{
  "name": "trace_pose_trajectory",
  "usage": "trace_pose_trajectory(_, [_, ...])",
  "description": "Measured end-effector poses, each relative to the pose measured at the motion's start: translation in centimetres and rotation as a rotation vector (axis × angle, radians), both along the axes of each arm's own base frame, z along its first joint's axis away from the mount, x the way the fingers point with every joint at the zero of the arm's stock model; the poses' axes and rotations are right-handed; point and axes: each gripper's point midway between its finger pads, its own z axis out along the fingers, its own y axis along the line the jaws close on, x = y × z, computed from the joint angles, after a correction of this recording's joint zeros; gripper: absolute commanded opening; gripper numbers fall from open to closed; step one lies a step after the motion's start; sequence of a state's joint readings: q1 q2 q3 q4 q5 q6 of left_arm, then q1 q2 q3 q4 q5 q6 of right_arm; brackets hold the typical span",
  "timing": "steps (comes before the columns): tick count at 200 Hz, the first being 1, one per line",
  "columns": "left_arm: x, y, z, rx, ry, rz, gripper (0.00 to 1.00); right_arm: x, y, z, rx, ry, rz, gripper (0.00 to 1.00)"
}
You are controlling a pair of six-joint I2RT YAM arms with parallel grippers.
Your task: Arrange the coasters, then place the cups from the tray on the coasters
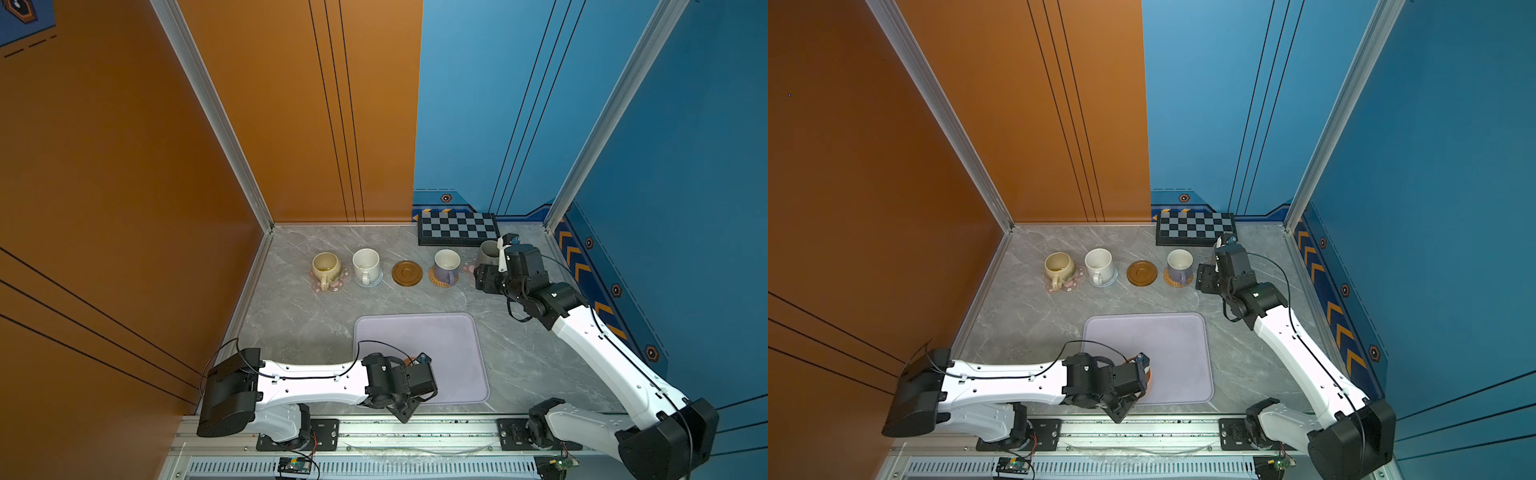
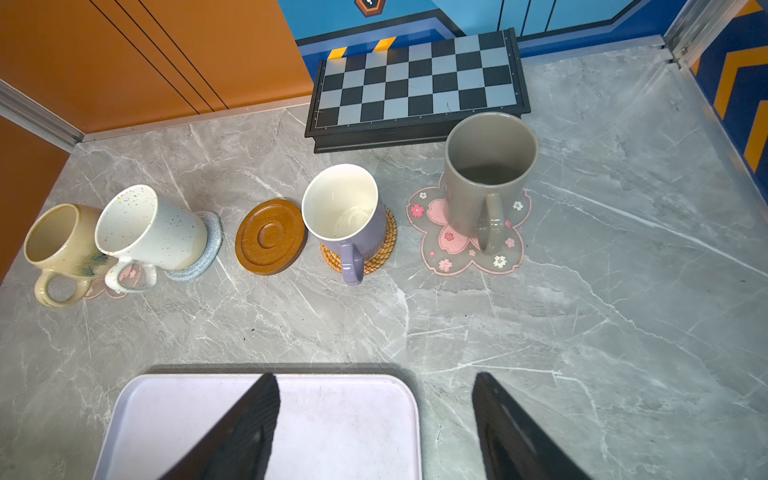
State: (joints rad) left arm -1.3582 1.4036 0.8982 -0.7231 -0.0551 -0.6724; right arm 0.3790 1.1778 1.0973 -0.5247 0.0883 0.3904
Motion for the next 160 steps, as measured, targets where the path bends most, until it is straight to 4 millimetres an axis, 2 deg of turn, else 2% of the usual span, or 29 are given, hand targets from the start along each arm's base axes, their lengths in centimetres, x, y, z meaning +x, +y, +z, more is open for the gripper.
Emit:
trace_pose_trajectory(83, [1.5,0.6,-0.8,0.033,-0.009,0.09,0.4,0.1,-0.3,-0.1,0.006,0.004,-0.005,0.76])
trace_pose_trajectory(145, [1.6,0.6,-0.8,0.031,-0.008,0.096,0.39,0.1,-0.2,-0.1,0.013,0.007,-0.004,0.76])
trace_pose_trajectory(160, [1.6,0.6,-0.8,0.03,-0.007,0.1,0.42,0.1,-0.2,-0.1,0.015,0.007,-0.003,0.76])
